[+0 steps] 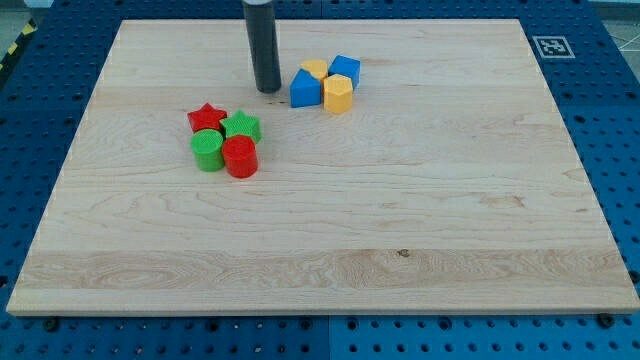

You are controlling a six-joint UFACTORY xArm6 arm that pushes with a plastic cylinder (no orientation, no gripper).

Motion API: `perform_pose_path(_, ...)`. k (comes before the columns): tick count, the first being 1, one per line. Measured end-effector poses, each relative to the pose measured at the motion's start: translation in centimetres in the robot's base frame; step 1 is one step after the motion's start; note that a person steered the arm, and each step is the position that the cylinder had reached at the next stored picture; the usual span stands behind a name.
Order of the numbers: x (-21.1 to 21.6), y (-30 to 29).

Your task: Slide the group of blocks left a bit

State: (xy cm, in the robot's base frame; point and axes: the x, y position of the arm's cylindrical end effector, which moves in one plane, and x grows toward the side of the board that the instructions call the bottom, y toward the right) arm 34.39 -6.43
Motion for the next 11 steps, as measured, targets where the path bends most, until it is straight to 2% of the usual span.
perform_pose_path(1, 2.1, 0.9)
perform_pose_path(7, 6.4, 0.3)
perform_pose_path(9, 6.4, -3.3)
perform_pose_path(11, 3.4, -3.1)
